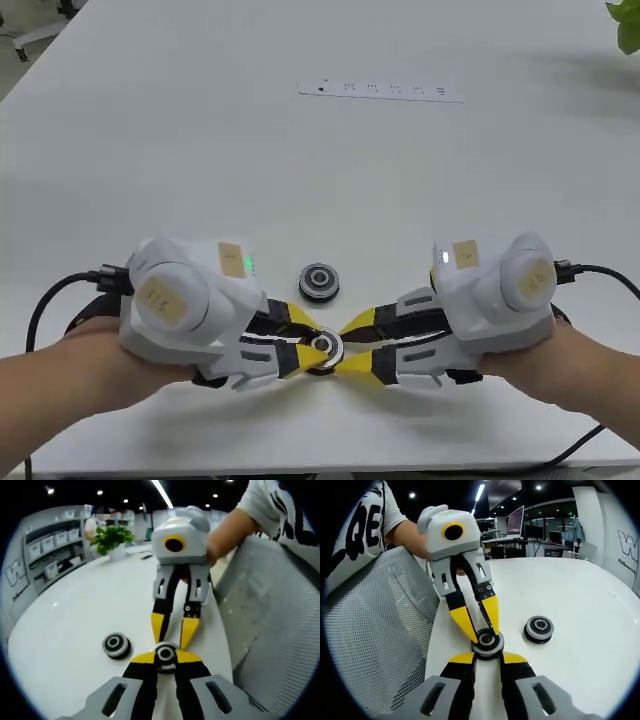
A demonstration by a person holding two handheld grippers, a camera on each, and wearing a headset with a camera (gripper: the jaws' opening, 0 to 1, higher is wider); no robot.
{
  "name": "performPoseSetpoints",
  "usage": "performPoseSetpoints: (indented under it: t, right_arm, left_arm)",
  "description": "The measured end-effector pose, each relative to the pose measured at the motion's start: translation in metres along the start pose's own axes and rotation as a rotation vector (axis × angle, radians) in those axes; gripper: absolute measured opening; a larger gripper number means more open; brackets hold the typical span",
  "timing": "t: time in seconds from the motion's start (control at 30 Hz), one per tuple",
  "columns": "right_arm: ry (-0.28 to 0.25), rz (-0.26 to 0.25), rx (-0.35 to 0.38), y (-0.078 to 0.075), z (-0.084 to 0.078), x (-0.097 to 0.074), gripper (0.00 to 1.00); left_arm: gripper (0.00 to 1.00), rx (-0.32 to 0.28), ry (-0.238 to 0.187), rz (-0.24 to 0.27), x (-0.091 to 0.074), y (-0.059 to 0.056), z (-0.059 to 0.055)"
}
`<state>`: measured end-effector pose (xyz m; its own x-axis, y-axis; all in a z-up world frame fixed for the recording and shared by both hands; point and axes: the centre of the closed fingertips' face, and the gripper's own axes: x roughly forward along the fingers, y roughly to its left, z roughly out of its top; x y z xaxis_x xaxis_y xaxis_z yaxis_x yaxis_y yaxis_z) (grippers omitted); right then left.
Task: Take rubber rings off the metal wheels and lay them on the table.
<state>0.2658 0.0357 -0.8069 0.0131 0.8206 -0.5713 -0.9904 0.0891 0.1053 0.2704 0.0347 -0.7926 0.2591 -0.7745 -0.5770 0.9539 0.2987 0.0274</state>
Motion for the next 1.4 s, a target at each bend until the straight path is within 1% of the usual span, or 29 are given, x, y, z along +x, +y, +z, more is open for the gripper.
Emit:
performPoseSetpoints:
  t: [0.23,0.33,0.37,0.4,0.43,0.47,0.6,0.8,0.9,1.2,1.4]
  right_arm:
    - [0.001,0.0,0.002,-0.0002,-0.0003,-0.0003,0.14]
    - [0.004,0.002,0.008,-0.0005,-0.0013,-0.0012,0.13]
    - [0.009,0.001,0.013,-0.0007,-0.0027,-0.0018,0.11]
    - [0.033,-0.04,-0.009,-0.0088,-0.0066,-0.0044,0.02]
    - [0.008,-0.004,0.014,-0.0038,-0.0027,-0.0037,0.0]
    - [0.006,-0.002,0.042,-0.005,-0.0023,-0.0039,0.0]
    - [0.011,-0.006,0.032,-0.0038,-0.0031,-0.0038,0.0]
    - [0.006,-0.01,0.051,-0.0041,-0.0032,-0.0043,0.0]
    - [-0.004,-0.007,0.077,-0.0042,-0.0036,-0.0053,0.0]
    - [-0.014,0.0,0.112,-0.0058,-0.0044,-0.0048,0.0]
    - [-0.014,0.002,0.124,-0.0057,-0.0048,-0.0047,0.0]
  left_arm:
    - [0.12,-0.002,0.0,0.001,0.0001,0.0001,0.0]
    - [0.12,-0.001,0.001,0.0,0.0001,0.0002,-0.0001]
    - [0.12,-0.001,0.001,0.0,0.0001,0.0003,-0.0001]
    - [0.12,-0.002,0.0,-0.001,0.0,0.0001,-0.0001]
    - [0.12,-0.002,0.0,-0.001,-0.0001,0.0,-0.0001]
    - [0.12,-0.002,-0.001,0.0,-0.0002,-0.0001,-0.0001]
    - [0.12,-0.002,0.0,0.0,-0.0004,0.0,0.0001]
    - [0.12,-0.002,-0.001,0.0,-0.0005,0.0001,0.0002]
    - [0.12,-0.002,-0.002,0.0,-0.0005,0.0002,0.0003]
    - [0.12,-0.002,-0.005,0.003,-0.0004,0.0004,0.0004]
    - [0.12,-0.003,-0.004,0.005,-0.0002,0.0003,0.0004]
